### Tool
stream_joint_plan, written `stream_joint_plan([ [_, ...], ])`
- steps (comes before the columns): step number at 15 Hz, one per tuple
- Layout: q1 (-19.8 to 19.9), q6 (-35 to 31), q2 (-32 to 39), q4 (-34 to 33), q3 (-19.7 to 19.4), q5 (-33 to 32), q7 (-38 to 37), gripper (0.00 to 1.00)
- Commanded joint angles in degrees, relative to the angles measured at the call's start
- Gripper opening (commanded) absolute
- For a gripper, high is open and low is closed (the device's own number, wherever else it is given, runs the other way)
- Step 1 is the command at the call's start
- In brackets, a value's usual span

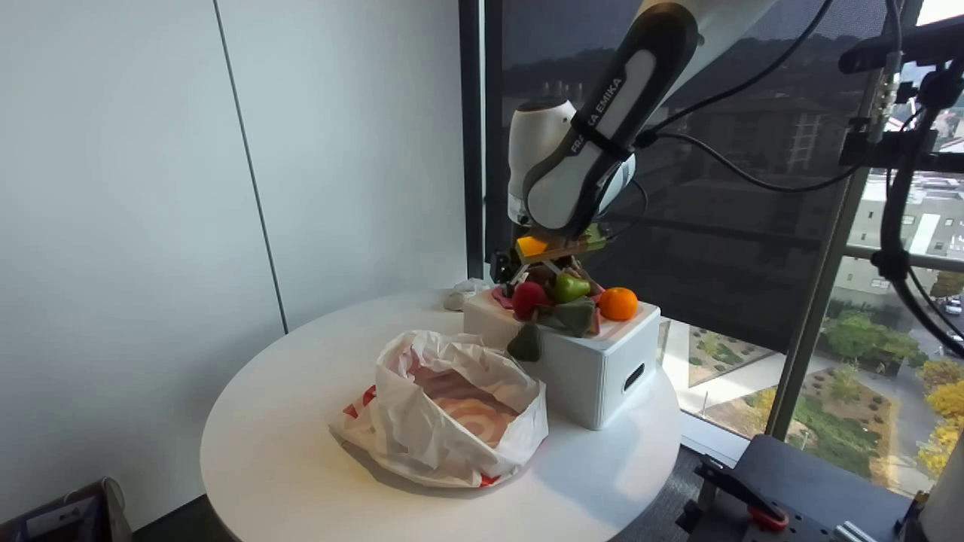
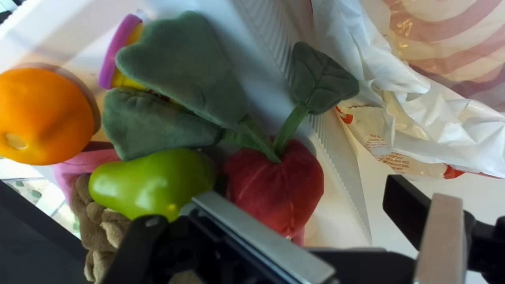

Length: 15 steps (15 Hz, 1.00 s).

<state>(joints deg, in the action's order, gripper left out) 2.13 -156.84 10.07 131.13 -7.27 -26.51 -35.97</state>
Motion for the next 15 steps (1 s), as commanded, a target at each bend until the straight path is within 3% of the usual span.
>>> stream_joint_plan([
  [1, -3.04, -0.85, 1.34, -2.23, -2.57, -3.91, -2.47, 1.00],
  [6, -4.82, -1.17, 5.49, -5.59, -5.68, -11.23, -6.89, 1.00],
  [13, -6.19, -0.97, 9.73, -8.54, -6.91, -10.78, -7.30, 1.00],
  [14, -6.32, -1.10, 10.18, -8.75, -7.06, -10.58, -7.17, 0.83],
  [15, -6.36, -1.31, 10.44, -8.82, -7.17, -10.35, -6.81, 0.73],
])
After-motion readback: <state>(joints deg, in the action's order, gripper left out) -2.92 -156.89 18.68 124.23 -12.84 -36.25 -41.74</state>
